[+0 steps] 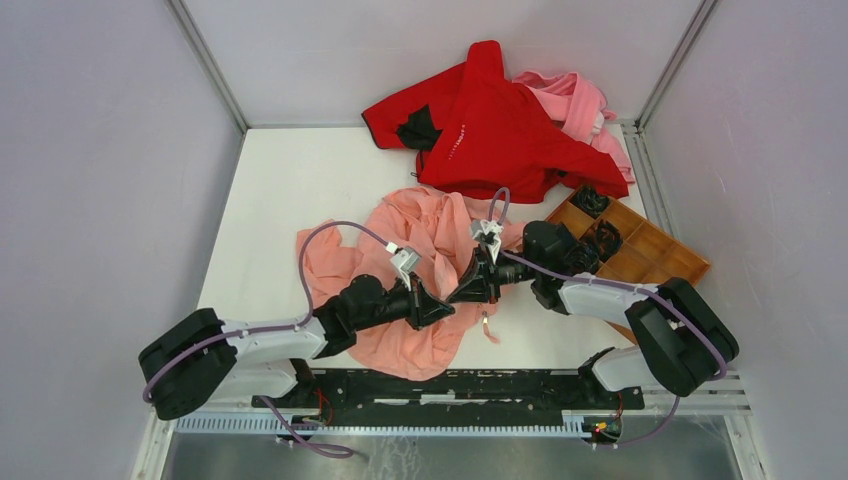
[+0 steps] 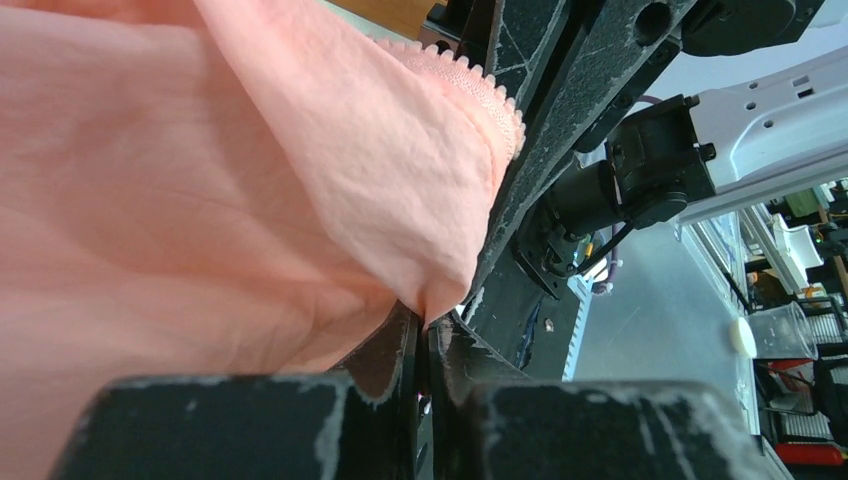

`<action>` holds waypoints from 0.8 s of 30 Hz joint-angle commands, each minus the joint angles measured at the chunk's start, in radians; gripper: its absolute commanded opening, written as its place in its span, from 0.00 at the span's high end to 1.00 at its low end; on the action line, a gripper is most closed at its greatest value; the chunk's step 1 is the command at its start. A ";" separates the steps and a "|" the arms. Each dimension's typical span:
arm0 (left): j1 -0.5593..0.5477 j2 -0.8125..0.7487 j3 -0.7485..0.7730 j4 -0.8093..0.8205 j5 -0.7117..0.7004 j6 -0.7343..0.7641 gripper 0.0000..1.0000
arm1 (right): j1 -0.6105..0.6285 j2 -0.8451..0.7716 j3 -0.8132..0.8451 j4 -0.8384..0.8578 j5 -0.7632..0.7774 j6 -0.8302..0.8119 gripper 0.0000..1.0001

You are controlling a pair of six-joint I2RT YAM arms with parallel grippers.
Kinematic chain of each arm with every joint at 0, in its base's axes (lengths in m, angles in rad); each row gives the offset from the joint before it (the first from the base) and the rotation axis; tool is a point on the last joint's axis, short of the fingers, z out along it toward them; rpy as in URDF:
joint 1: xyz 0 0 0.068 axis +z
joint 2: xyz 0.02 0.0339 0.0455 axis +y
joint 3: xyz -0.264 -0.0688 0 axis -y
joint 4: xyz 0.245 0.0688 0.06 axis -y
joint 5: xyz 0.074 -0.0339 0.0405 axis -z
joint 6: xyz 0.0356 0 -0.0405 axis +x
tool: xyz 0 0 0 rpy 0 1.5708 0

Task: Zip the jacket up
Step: Pick up the jacket from the center of the board.

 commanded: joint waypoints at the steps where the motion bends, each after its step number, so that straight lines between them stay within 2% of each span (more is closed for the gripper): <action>1: -0.001 -0.041 0.023 0.011 -0.002 0.020 0.94 | 0.003 -0.016 0.030 -0.039 0.005 -0.045 0.92; 6: 0.001 -0.087 0.008 -0.016 -0.011 0.036 0.96 | 0.002 -0.026 0.037 -0.060 -0.003 -0.065 0.79; 14: 0.009 -0.101 -0.003 -0.013 0.014 0.037 0.96 | -0.005 -0.051 0.040 -0.067 -0.014 -0.070 0.77; 16: 0.010 -0.094 -0.003 -0.010 0.019 0.037 0.96 | -0.006 -0.055 0.038 -0.064 -0.013 -0.067 0.79; 24: 0.016 -0.077 0.005 -0.002 0.041 0.035 0.95 | -0.006 -0.065 0.037 -0.052 -0.025 -0.063 1.00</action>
